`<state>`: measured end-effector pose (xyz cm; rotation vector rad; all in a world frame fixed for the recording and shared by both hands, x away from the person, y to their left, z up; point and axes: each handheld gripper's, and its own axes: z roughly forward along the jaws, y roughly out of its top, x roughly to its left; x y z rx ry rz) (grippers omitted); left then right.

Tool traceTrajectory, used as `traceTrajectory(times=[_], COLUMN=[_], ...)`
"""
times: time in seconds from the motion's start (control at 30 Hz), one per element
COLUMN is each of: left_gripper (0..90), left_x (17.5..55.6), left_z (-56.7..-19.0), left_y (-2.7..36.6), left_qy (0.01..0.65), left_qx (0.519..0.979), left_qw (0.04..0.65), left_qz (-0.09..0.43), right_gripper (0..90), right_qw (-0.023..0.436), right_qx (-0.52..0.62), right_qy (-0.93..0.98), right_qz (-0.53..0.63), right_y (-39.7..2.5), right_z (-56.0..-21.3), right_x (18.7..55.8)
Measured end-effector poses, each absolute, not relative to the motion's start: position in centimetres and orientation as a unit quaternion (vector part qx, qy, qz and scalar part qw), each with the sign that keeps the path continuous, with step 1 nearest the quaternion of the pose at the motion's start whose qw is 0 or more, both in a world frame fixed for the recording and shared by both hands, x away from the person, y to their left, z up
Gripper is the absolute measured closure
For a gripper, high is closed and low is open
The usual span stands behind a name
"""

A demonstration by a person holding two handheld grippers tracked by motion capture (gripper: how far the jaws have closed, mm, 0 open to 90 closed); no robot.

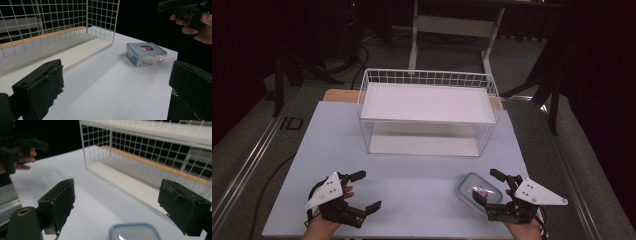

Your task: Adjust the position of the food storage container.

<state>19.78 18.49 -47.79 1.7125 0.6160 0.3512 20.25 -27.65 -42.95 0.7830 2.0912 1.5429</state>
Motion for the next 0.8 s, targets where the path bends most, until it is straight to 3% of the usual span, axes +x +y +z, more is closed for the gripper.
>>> traceTrajectory(times=[0.13,0.23,0.6,0.67,0.7,0.8], left_gripper=[0.4,0.4,0.4,0.4,0.4,0.4], left_x=[19.9,19.9,20.1,20.1,20.1,20.1], left_z=[-47.8,-47.9,-48.1,-48.1,-48.1,-48.1], left_y=[18.3,18.2,17.8,17.8,17.8,17.8], left_qy=[0.265,0.263,0.26,0.259,0.26,0.26], left_qx=[0.74,0.744,0.75,0.75,0.749,0.749], left_qw=[0.6,0.595,0.591,0.591,0.591,0.591], left_qz=[0.149,0.151,0.148,0.147,0.147,0.147], right_gripper=[14.8,22.4,59.4,61.0,70.5,77.2], right_qw=[0.204,0.199,0.174,0.173,0.164,0.163], right_qx=[0.299,0.312,0.349,0.353,0.36,0.365], right_qy=[0.763,0.771,0.793,0.794,0.795,0.799], right_qz=[0.536,0.519,0.469,0.465,0.46,0.45], right_y=[-28.4,-29.3,-33.0,-33.3,-33.9,-34.4], right_z=[-43.3,-43.7,-46.3,-46.6,-47.1,-47.7], right_x=[20.6,20.7,20.4,20.4,20.3,20.2])
